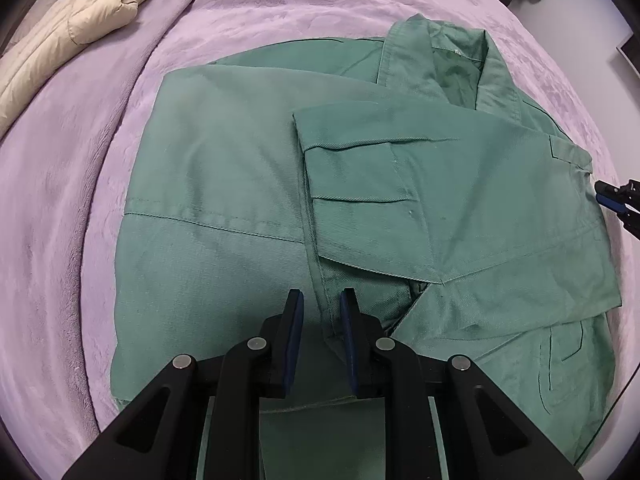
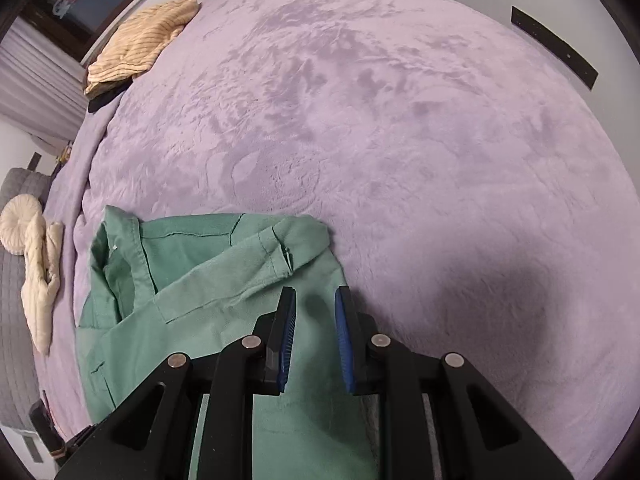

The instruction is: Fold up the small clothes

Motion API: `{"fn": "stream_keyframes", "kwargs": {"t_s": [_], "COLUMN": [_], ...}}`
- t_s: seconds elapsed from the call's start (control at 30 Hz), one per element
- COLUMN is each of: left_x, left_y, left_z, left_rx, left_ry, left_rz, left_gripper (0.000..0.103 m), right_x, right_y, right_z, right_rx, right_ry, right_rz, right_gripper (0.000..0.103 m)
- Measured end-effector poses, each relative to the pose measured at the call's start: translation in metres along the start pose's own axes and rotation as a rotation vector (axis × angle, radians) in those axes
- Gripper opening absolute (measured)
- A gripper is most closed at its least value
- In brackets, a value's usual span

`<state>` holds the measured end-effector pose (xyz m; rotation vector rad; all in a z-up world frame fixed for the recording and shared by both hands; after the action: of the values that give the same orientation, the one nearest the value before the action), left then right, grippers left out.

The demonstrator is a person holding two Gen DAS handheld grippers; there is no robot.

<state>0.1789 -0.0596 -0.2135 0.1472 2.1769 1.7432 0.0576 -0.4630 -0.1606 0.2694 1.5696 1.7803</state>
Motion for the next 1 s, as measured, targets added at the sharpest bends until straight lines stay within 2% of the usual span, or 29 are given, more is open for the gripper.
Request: {"fn": "stream_keyframes", "kwargs": {"t_s": [0.03, 0.1, 0.13, 0.17, 0.27, 0.43, 0.57, 1.0], "left_x": [0.001, 0.002, 0.004, 0.005, 0.013, 0.033, 0.053, 0.104], "left_y": [0.002, 0.009, 0.012, 0.016, 0.026, 0.045, 0.061, 0.104], "left_z": [0.001, 0.004, 0.006, 0.009, 0.019, 0.031, 0.034, 0.041], "left_rx": [-0.007, -0.029, -0.039, -0.041, -0.042, -0.061, -0.062, -0.098], "left_ry": [0.0, -0.004, -0.005, -0.002, 0.017, 0.02, 0.018, 0.007], "left_rz": [0.002, 0.003, 0.003, 0.005, 0.021, 0.038, 0.055, 0.088], "left_gripper": [0.021, 0.021, 0.021, 0.021, 0.021, 0.021, 0.021, 0.021], "right_x": [0.006, 0.02, 0.029, 0.041, 0.074, 0.126, 0.153, 0.189], "right_y": [0.006, 0.017, 0.021, 0.026, 0.035, 0.042, 0.054, 0.093], "right_z": [0.002, 0.007, 0.012, 0.02, 0.039, 0.058, 0.067, 0.098], "right_rx": [-0.012, -0.049, -0.067, -0.082, -0.119, -0.176, -0.18, -0.165], "right_ry": [0.005, 0.015, 0.023, 0.038, 0.056, -0.007, -0.036, -0.01], "right_rz": [0.005, 0.021, 0.029, 0.039, 0.072, 0.147, 0.172, 0.189], "right_gripper": [0.023, 0.032, 0.045, 0.052, 0.052, 0.052, 0.06, 0.071]}}
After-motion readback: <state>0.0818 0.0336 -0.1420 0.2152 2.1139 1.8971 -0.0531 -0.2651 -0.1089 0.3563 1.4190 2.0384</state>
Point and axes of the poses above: each gripper's, at about its wrist camera, not at the fingertips, and y roughly against the way its jaws point, z to its left, x to its underside, the point moved 5 cm from there along -y, roughly the way its jaws point, and after that the axes turned 11 degrees about y, right-handed, at the moved point
